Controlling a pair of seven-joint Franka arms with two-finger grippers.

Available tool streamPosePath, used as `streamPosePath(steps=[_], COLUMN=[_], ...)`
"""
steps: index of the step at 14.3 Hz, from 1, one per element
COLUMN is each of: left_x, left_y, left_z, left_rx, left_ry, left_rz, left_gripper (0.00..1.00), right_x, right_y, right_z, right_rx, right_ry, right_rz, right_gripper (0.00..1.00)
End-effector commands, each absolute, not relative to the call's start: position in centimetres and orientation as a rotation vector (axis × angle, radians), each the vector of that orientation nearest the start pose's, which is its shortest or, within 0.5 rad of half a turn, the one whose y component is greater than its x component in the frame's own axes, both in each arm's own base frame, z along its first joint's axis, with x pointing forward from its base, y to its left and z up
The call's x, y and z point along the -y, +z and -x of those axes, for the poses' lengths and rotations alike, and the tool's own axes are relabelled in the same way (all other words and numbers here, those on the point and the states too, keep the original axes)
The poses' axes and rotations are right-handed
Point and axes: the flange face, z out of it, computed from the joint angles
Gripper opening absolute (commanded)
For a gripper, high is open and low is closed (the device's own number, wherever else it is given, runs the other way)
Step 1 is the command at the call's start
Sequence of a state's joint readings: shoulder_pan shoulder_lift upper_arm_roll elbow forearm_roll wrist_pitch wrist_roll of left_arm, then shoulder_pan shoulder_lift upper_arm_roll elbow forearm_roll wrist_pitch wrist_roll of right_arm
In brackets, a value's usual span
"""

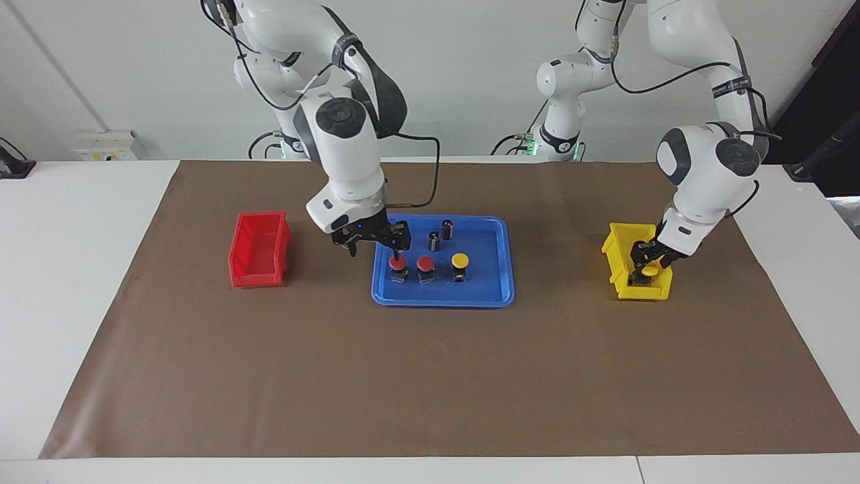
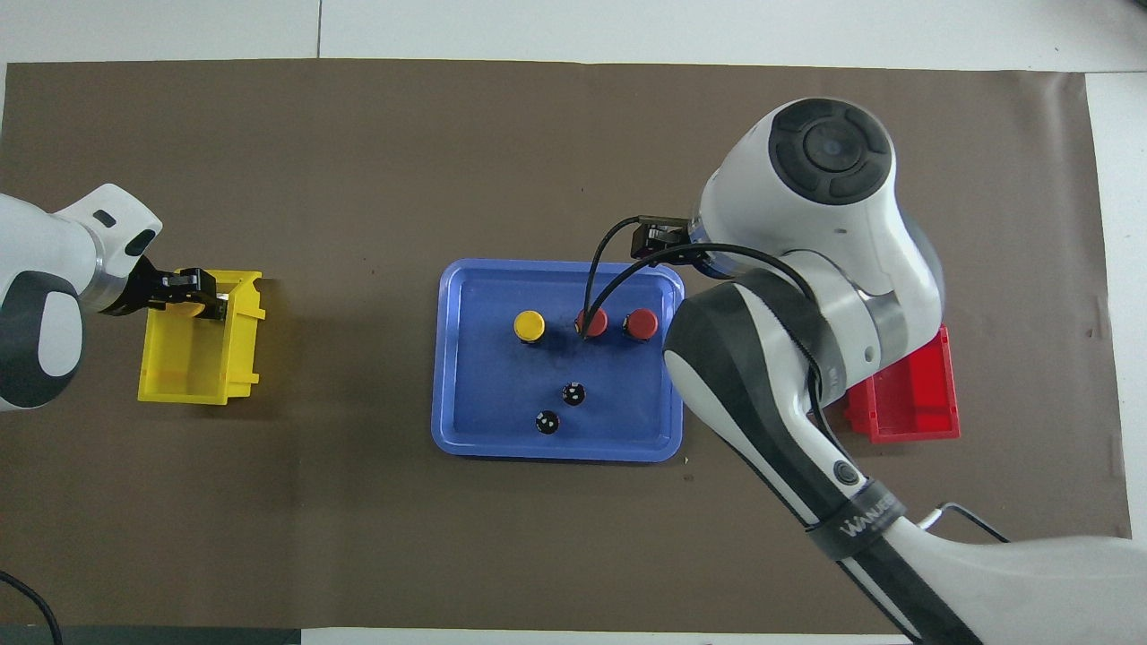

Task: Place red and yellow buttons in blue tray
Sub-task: 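Place the red button in the tray while the left gripper grasps yellow, then withdraw the right gripper while the left gripper lifts the yellow button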

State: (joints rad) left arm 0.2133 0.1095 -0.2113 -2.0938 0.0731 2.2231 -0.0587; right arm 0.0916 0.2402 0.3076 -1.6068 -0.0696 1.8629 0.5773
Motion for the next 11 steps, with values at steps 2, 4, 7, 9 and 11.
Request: streamPosePath(steps=[2, 4, 7, 9, 11], left_x=[-0.3, -0.4, -0.8, -1.1, -0.7], left_y=[36.3, 36.0, 35.8, 35.7, 35.9], left_z=[-56.5, -56.2, -56.0, -55.9, -56.1], left_rx=[0.011, 0.01, 0.019, 0.026, 0.018], left_ry=[-0.078, -0.065, -0.056, -0.048, -0.046], left_rz=[3.107, 3.106, 3.106, 3.106, 3.106], left_gripper=[0.64, 0.61, 0.55, 0.32, 0.06], right_x=[-15.0, -11.6, -5.4, -1.2, 0.9], right_y=[55.5, 57.7, 58.7, 59.4, 61.1], right_z=[-58.7, -57.3, -56.7, -56.3, -54.3], right_rx=[-0.281, -0.225, -0.172, -0.163, -0.124], right_ry=[-0.022, 0.033, 0.112, 0.138, 0.116], right_rz=[3.16, 3.192, 3.199, 3.191, 3.181], right_gripper=[1.0, 1.0, 1.0, 1.0, 1.0])
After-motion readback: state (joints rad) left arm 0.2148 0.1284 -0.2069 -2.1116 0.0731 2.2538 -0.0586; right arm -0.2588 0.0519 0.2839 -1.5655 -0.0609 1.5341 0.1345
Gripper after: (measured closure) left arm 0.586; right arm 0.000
